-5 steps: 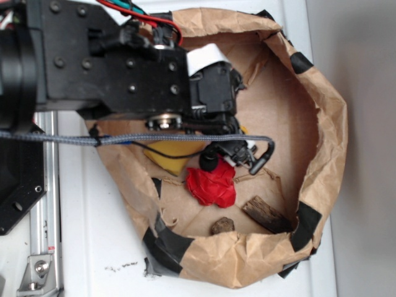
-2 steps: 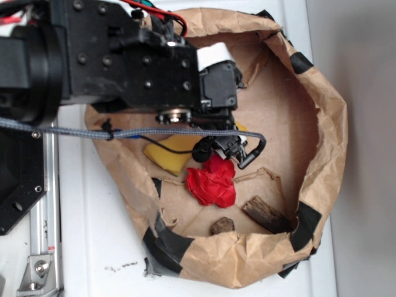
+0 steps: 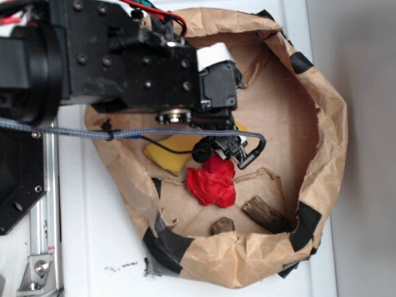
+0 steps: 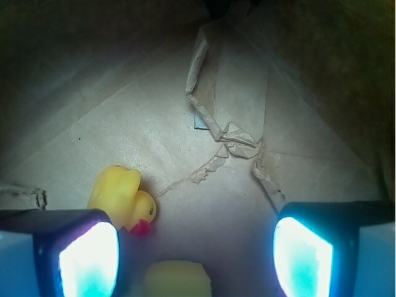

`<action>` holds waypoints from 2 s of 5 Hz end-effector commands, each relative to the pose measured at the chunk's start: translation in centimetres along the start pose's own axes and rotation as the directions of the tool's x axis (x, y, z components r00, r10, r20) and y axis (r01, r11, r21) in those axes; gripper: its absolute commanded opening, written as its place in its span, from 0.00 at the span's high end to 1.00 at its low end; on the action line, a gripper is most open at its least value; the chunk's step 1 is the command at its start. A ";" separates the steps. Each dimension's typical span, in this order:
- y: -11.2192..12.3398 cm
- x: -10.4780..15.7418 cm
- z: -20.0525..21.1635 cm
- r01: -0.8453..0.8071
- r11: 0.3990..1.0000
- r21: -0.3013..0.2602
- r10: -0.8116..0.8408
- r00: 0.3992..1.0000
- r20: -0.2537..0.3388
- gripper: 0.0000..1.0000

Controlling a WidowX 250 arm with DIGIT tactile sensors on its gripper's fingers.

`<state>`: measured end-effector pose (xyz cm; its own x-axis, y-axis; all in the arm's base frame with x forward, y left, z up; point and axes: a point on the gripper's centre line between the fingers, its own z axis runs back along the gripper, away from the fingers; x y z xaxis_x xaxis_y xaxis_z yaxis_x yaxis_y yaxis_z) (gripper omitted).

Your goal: Grab the yellow duck.

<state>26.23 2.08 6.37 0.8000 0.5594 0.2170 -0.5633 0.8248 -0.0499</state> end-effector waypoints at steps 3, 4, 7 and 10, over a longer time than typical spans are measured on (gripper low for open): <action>-2.5 0.7 -5.1 0.072 0.983 0.167 -0.071 0.997 -0.011 0.00; -2.4 -0.1 -4.4 0.099 0.984 0.148 -0.099 0.995 -0.002 0.00; 1.3 3.2 -0.3 -0.016 0.999 -0.035 0.017 1.000 0.006 0.00; 1.6 4.9 -1.0 -0.080 0.997 0.010 0.080 0.997 0.008 0.00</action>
<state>29.25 5.24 5.66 0.7650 0.6152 0.1905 -0.6201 0.7835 -0.0400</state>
